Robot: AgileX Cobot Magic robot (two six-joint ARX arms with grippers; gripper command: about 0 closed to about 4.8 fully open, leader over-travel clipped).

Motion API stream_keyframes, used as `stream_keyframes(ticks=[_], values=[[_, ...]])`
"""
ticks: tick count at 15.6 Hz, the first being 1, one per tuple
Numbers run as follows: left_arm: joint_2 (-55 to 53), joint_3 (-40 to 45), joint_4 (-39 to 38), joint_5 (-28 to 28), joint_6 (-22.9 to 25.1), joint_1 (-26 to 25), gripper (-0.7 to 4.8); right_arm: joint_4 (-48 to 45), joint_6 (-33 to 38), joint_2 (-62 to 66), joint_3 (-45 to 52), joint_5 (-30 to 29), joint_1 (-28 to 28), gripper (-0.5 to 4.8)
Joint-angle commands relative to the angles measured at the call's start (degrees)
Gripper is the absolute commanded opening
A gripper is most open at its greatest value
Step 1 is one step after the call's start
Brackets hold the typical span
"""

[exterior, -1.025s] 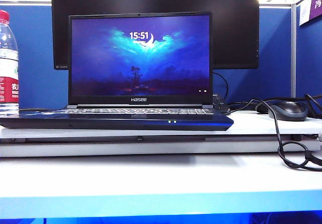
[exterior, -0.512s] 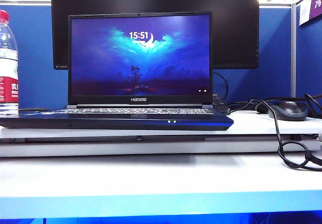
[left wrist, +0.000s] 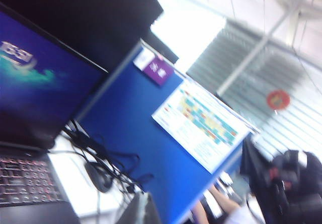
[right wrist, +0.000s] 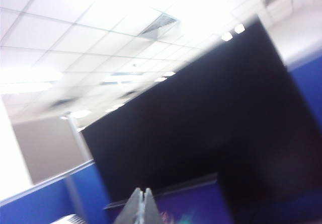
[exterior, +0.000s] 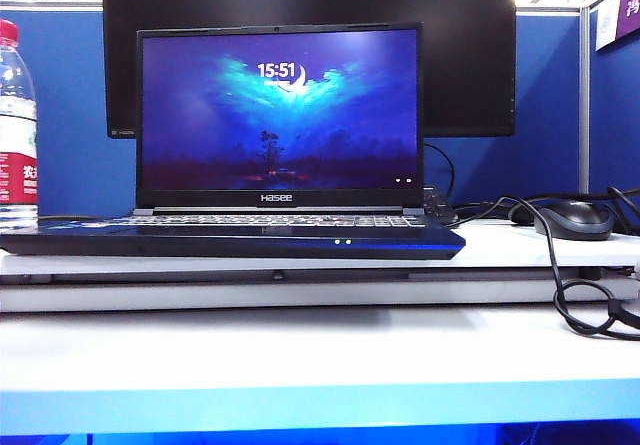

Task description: Close the lid of the black laptop.

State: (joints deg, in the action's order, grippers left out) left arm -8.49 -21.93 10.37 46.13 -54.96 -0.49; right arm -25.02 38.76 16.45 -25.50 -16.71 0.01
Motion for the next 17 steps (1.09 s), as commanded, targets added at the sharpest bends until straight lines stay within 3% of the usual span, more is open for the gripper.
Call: stream_keyframes(ticks=[1, 3, 6, 10, 13, 14, 17], values=[[-6.54, -5.68, 0.37, 6.25, 2.1, -0.07, -0.04, -0.5, -8.09, 8.63, -7.82, -0.37, 0.79, -0.05], [-14.69, -9.81, 0.39, 13.44, 2.75, -0.07, -0.04, -0.5, -12.79, 17.57, -15.43, -0.37, 1.55, -0.05], [-25.2, -11.5, -0.04, 21.0, 6.1, -0.02, -0.03, -0.5, -13.77, 30.69, -25.49, -3.23, 1.49, -0.05], [-37.55, -11.5, -11.93, 20.5, 21.4, 0.59, -0.03, 0.17, -13.75, 48.41, -36.96, -9.84, 1.38, -0.05], [-43.89, -11.52, -19.23, 12.48, 30.23, 7.26, -0.02, 7.1, -15.63, 58.64, -44.13, -11.82, 1.42, -0.05], [-45.66, -11.52, -21.38, 6.27, 33.03, 11.8, -0.03, 9.79, -16.81, 62.14, -46.58, -11.98, 1.42, -0.05], [-51.56, -11.52, -23.34, -12.68, 35.12, 25.29, -0.03, 16.11, -20.13, 69.79, -51.89, -13.05, 1.53, -0.05]])
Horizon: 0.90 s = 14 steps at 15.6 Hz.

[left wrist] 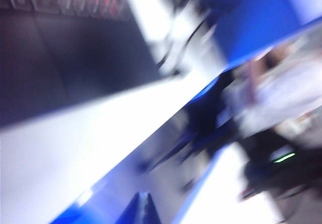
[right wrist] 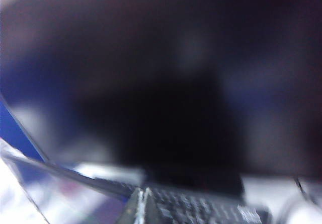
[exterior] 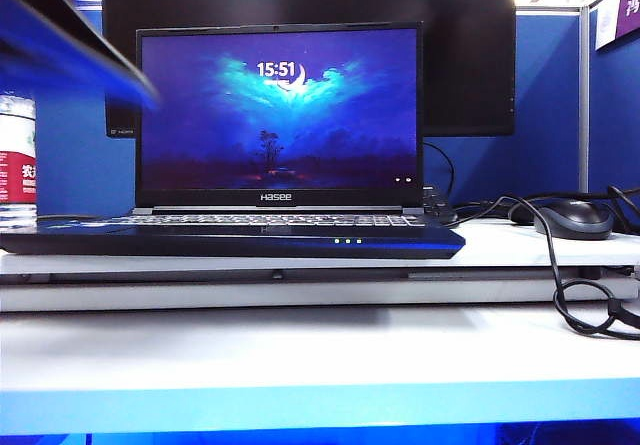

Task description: Close the lid of the black laptop.

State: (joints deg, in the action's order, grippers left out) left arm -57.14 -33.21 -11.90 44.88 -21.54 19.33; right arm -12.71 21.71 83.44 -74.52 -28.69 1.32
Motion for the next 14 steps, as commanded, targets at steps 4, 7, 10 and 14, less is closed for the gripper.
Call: stream_keyframes(ticks=[4, 7, 10, 14], values=[[-15.19, -0.24, 0.79, -23.3, 1.27, 10.12, -0.03, 9.33, -8.7, 10.29, -7.87, -1.49, 0.57, -0.05], [-19.15, -0.26, 8.5, -22.84, -0.98, 10.14, -0.03, 8.52, -8.68, 13.16, -7.87, -1.99, 0.55, -0.05], [-19.39, -0.26, 15.26, -25.22, -3.02, 10.12, -0.03, 7.69, -8.22, 14.53, -7.87, -6.56, 0.57, -0.05], [-19.63, -0.26, 17.79, -29.59, -3.78, 10.12, -0.03, 2.67, -6.23, 15.63, -7.87, -14.97, 1.29, -0.05]])
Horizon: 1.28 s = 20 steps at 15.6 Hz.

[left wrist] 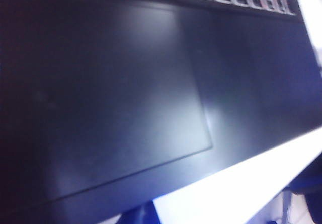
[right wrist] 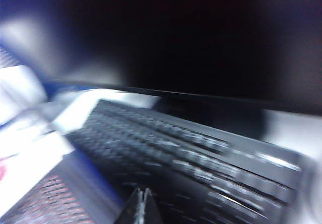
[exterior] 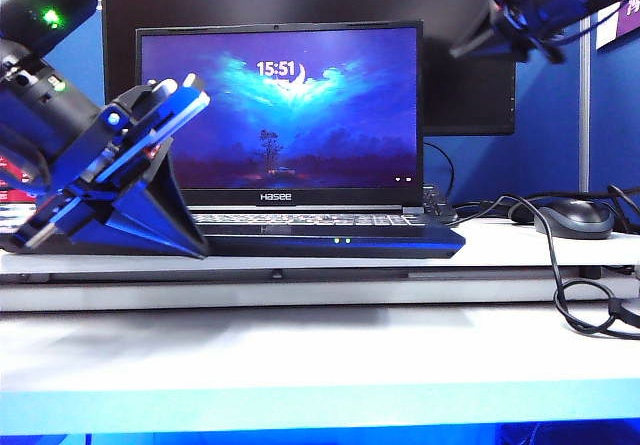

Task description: Close the lid of the black laptop.

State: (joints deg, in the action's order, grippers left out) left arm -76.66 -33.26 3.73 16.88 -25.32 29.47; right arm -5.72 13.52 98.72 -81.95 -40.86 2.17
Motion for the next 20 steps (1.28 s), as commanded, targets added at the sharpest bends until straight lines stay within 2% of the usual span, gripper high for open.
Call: stream_keyframes(ticks=[1, 4, 7, 10, 14, 20], values=[[-0.24, -0.22, 2.38, -2.25, -0.04, -0.02, -0.03, -6.84, 4.31, 1.05, -0.44, -3.21, 0.44, -0.05], [-0.24, -0.22, 2.43, -2.75, -0.09, -0.02, -0.03, -9.6, 6.4, 3.54, -1.6, -8.9, 0.48, -0.05], [-0.24, -0.22, 2.4, -2.73, -0.11, -0.02, -0.03, -9.46, 7.61, 7.04, -7.17, -13.29, 1.05, -0.05], [-0.24, -0.22, 2.4, -2.54, -0.2, -0.02, -0.03, -9.18, 8.79, 9.14, -11.91, -13.57, 1.27, -0.05], [-0.24, -0.22, 3.21, -2.71, -0.2, -0.04, -0.03, -6.86, 8.72, 9.2, -11.85, -17.16, 1.31, -0.05], [-0.24, -0.22, 4.11, -2.62, -0.2, -0.02, -0.03, -5.49, 8.79, 11.5, -11.85, -17.92, 1.51, -0.05]])
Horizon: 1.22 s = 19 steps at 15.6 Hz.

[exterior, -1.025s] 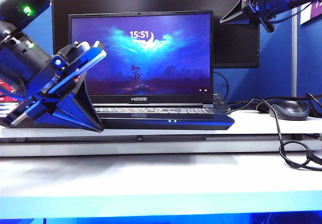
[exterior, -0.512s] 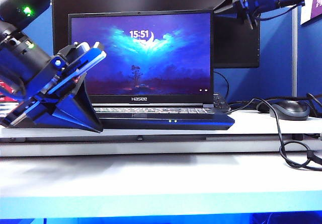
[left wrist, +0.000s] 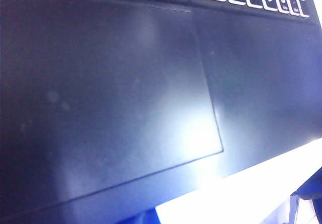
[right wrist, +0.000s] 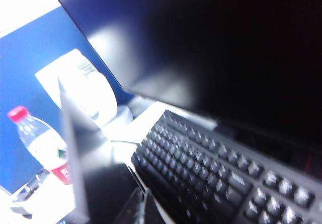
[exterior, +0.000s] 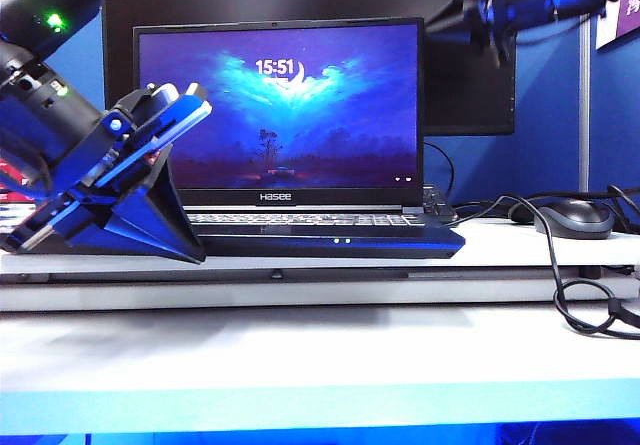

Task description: Close the lid of the black laptop.

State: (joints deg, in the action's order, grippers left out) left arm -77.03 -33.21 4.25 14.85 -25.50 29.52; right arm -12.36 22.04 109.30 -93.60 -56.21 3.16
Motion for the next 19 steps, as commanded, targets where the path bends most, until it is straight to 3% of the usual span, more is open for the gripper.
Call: stream_keyframes(ticks=[1, 6, 14, 19], values=[[0.13, -0.26, 3.58, -0.66, -0.02, -0.09, -0.03, 1.84, 0.26, 0.94, -0.2, -3.19, 0.66, -0.05], [0.13, -0.26, 4.85, -0.74, -0.07, -0.09, -0.03, 3.65, 0.44, 0.94, -0.17, -8.09, 3.89, -0.05], [0.13, -0.26, 4.83, -1.07, -0.04, -0.09, -0.03, 10.93, -1.53, 0.59, -0.17, -9.6, 9.18, -0.05], [0.13, -0.26, 4.85, -1.11, -0.02, -0.09, -0.03, 26.6, -13.88, -2.12, -0.15, -7.8, 8.96, -0.05]])
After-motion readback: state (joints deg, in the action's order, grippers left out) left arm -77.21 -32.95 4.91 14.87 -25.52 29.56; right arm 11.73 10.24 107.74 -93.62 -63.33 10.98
